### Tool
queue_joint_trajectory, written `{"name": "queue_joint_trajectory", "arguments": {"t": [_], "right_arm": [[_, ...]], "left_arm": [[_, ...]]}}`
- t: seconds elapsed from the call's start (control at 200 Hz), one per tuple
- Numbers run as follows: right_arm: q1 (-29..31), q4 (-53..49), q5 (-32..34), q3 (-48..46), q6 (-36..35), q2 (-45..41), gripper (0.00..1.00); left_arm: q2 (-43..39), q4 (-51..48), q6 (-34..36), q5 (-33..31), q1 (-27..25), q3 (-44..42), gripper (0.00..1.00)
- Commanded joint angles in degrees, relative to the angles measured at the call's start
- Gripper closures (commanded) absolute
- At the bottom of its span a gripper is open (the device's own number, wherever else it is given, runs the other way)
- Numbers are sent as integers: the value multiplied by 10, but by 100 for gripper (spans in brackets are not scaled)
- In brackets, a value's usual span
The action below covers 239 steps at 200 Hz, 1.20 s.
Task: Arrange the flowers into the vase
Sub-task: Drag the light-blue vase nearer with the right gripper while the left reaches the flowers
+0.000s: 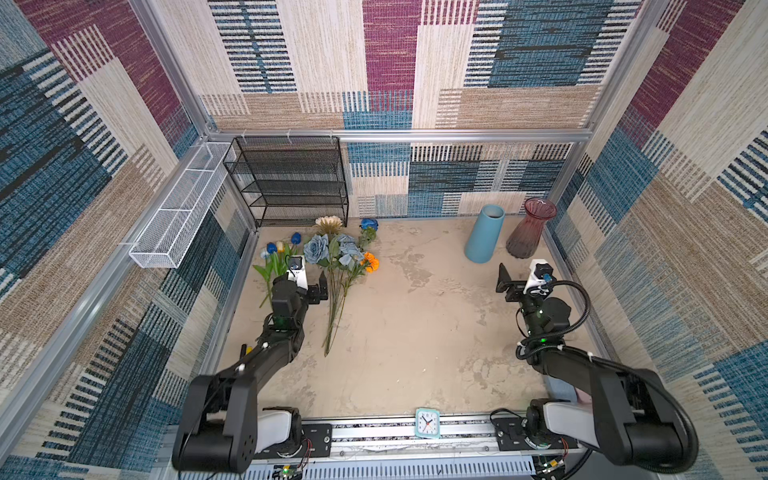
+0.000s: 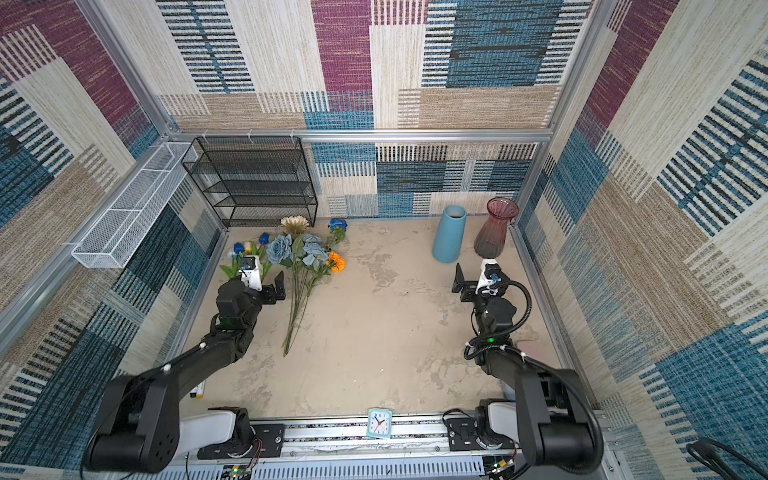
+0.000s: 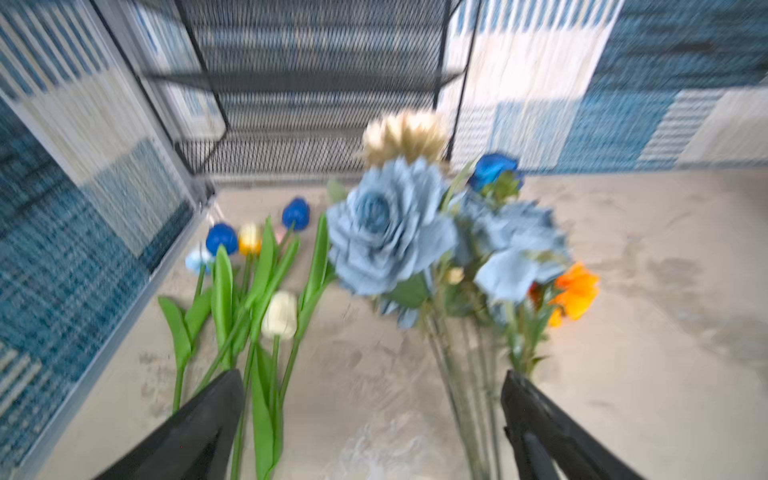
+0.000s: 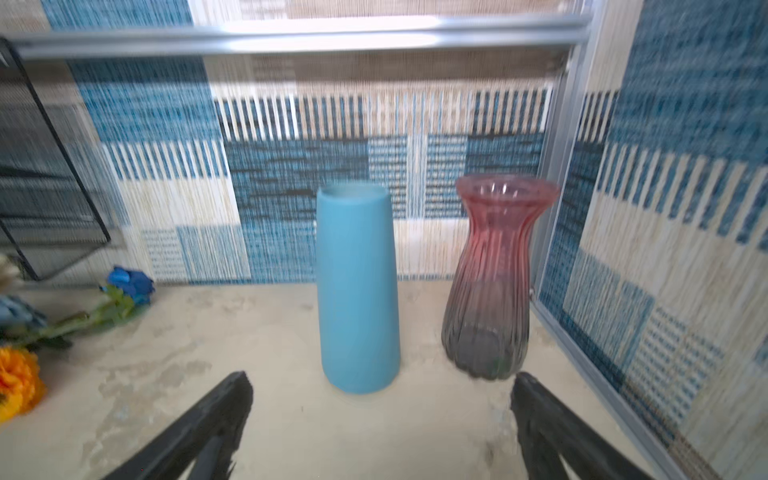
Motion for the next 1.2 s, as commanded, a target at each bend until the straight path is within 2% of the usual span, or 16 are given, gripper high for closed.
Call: {"name": "queue_joint_trajectory", "arguments": {"t": [0.0,0.1,0.195,0.305,0.416,0.546,0.696,0.916,1.192], "right_arm": [[1,-74,-66,55,15,-19,0],[1,-141,-131,152,0,36,0],[2,-182,-148,230,-5,111,0],[2,-248,-156,328,-16,192,0],[2,-286,-112,391,2,243,0],[2,-344,-112,465,1,307,0],[1,-384,-85,524,20,362,0],[1,-379,-75,567,10,413,0],[1,-355,-110,598,1,452,0]], "left_arm": [[-57,-38,-38,-5,-18,33,1],[-49,-92,-39,44,-52,122,1],[-9,-135,-18,85,-98,205,1],[55,-168,-10,125,-141,276,1],[111,-169,-30,159,-175,305,1],[137,-148,-35,154,-214,296,1],[132,-123,-40,144,-228,262,1],[115,-90,-44,137,-229,217,1],[101,-74,-46,138,-229,190,1]]}}
